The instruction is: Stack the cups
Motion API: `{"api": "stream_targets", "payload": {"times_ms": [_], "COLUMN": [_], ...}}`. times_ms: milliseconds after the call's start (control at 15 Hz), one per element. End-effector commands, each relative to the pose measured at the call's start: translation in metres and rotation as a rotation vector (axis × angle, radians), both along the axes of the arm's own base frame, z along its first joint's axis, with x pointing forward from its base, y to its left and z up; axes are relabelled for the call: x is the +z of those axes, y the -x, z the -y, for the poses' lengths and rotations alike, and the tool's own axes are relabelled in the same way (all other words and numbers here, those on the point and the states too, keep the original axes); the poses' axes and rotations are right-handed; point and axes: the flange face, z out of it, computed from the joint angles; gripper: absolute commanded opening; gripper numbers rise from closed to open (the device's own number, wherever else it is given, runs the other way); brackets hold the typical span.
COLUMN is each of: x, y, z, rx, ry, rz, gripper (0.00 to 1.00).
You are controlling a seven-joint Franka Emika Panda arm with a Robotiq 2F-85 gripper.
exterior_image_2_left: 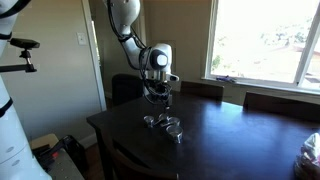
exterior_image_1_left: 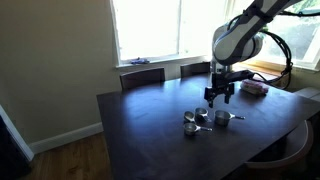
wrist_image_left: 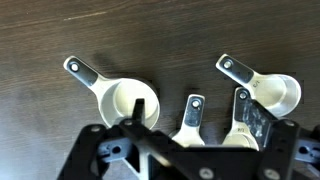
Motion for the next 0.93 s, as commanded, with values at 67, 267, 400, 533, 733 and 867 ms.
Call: {"api": "stream_targets", "payload": {"times_ms": [67,267,400,533,733,867], "x": [-0.019,-0.046,-0.063,-0.076,-0.088,-0.095], "y": [-0.005,-0.011,-0.017,-0.022,-0.030,-0.036], "z": [-0.006,-0.013,-0.019,-0.022,-0.023,-0.022], "rx": [-0.004,0.008,0.017,0.016,0.010,-0.002], "ry": [0.006,0.010,0.008,0.011,0.005,0.006], "rz": [-0.017,-0.031,-0.042,-0.043,-0.022,-0.010], "gripper": [1.00,1.00,1.00,1.00,1.00,1.00]}}
